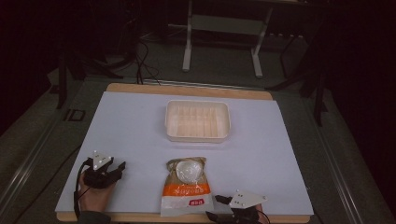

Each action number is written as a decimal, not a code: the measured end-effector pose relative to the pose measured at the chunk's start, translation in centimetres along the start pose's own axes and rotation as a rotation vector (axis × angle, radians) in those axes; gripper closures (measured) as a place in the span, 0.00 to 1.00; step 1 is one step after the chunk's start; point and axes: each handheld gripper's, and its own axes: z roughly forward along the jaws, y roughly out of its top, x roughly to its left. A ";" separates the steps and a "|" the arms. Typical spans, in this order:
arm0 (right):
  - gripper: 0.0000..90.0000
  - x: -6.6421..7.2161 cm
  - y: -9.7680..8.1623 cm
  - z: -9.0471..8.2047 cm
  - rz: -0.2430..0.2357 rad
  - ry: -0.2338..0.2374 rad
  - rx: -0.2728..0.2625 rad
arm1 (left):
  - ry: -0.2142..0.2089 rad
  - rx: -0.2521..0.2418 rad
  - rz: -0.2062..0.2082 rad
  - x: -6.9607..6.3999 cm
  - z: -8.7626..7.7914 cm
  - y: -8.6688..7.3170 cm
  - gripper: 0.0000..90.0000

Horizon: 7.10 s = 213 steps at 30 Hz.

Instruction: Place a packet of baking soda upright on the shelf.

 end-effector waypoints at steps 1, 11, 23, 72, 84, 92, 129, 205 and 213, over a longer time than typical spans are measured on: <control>0.42 0.0 0.1 0.0 0.006 0.003 -0.008 | 0.000 0.001 0.001 0.0 0.0 0.0 0.53; 0.42 0.0 0.8 0.2 -0.013 -0.038 -0.029 | 0.001 0.003 0.006 0.0 0.0 0.0 0.53; 0.74 0.9 2.7 0.6 -0.154 -0.011 -0.066 | 0.001 0.005 0.004 0.0 0.1 0.0 0.53; 0.82 -11.8 4.9 0.4 -0.004 -0.309 0.001 | 0.003 0.011 0.001 0.0 0.1 0.0 0.52; 0.51 -9.5 2.9 -2.9 0.091 -0.351 -0.055 | 0.006 0.013 0.002 0.0 0.1 0.0 0.52; 0.42 -6.1 1.8 -4.1 0.108 -0.300 -0.106 | 0.006 0.013 0.003 -0.1 0.2 0.0 0.52; 0.85 -4.5 -0.4 -1.8 0.301 -0.270 -0.080 | 0.006 0.016 0.005 -0.1 0.2 0.1 0.52; 1.00 -5.8 14.7 -1.3 0.247 -0.103 -0.332 | 0.003 0.010 0.000 -0.1 0.1 0.1 0.52; 1.00 -6.0 16.4 -1.1 0.212 -0.114 -0.342 | 0.002 0.012 0.004 0.0 0.1 0.1 0.52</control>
